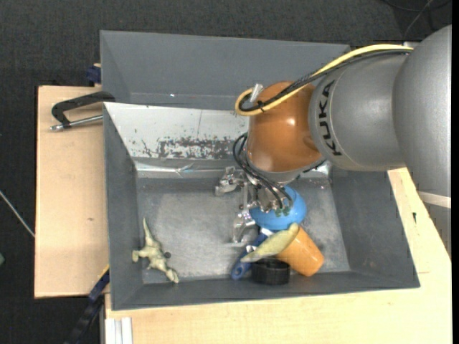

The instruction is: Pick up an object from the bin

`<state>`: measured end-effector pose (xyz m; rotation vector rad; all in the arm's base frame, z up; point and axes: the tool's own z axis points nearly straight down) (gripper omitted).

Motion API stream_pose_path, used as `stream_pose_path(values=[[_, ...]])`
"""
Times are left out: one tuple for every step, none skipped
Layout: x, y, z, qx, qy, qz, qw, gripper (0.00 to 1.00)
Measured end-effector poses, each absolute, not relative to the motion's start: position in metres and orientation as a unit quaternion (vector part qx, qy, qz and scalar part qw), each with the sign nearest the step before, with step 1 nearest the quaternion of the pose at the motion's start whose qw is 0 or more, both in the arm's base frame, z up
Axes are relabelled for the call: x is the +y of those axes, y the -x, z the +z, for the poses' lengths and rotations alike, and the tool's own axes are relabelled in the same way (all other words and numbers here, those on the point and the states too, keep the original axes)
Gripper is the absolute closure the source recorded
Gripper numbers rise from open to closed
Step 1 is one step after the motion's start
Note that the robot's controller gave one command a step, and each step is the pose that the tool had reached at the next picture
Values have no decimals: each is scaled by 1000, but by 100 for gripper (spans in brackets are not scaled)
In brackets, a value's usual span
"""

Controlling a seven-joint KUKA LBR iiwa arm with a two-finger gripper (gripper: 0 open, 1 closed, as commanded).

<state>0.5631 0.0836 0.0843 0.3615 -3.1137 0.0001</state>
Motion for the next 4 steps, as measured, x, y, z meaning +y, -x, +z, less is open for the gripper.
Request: stream_pose_path(values=[[12,-529,124,-989,-148,1,-1,0],[-24,-505,76,-953,-302,4,-14,0],[-22,-502,74,-953,-302,1,-10,100],[-19,-504,224,-958,-288,2,-6,100]])
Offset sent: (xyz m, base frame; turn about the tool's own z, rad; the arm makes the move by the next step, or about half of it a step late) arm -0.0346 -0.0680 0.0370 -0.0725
